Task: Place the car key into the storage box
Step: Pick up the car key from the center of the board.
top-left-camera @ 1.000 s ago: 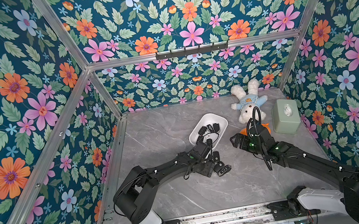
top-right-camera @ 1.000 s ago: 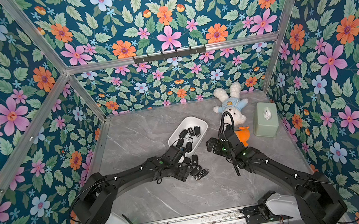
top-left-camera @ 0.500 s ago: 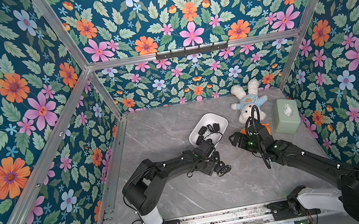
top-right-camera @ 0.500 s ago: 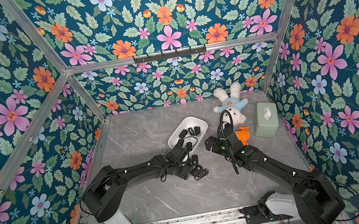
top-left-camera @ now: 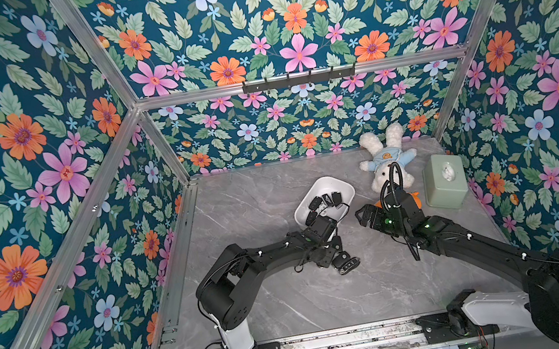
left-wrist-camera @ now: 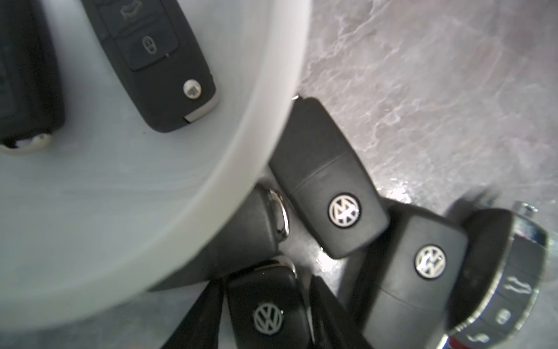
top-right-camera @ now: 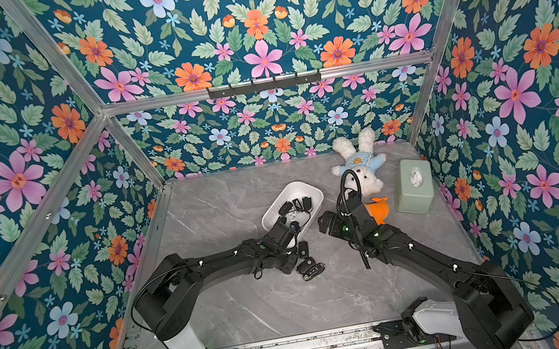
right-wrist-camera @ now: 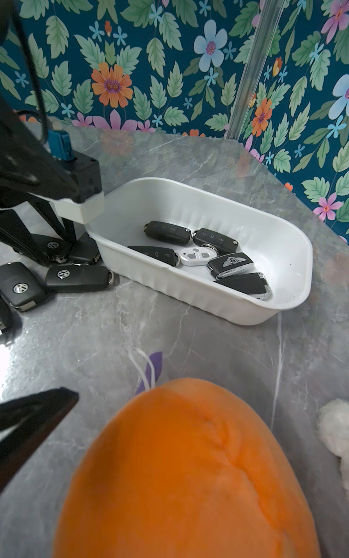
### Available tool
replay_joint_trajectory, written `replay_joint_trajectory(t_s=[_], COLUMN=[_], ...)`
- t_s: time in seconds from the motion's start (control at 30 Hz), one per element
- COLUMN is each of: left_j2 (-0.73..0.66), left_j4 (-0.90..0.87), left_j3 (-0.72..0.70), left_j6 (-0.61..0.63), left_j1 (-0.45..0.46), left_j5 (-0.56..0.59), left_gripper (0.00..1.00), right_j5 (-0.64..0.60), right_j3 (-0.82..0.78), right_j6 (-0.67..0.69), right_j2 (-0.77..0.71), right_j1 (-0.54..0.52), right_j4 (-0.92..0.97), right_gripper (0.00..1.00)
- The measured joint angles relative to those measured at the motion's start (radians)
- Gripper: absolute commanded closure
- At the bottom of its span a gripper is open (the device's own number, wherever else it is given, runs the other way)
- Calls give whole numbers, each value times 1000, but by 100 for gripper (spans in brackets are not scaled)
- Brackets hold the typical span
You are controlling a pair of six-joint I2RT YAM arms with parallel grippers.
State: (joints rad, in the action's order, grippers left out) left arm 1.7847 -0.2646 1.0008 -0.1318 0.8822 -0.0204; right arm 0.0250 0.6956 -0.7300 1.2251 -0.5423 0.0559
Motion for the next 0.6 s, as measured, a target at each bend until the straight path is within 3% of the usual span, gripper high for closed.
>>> replay_joint_trajectory(t_s=[0.23, 0.6], left_j2=[-27, -118], left_j4=[-11, -57], left_j3=[-21, -30], left_j6=[-6, -50], left_j1=[0, -1], left_j5=[-33, -61], left_gripper=[66, 68], right_j5=[1, 1], right_j3=[0, 0], right_j6=[0, -1], right_j2=[8, 11], right_j1=[0, 0], right_j4=[0, -7], right_gripper=[1, 1])
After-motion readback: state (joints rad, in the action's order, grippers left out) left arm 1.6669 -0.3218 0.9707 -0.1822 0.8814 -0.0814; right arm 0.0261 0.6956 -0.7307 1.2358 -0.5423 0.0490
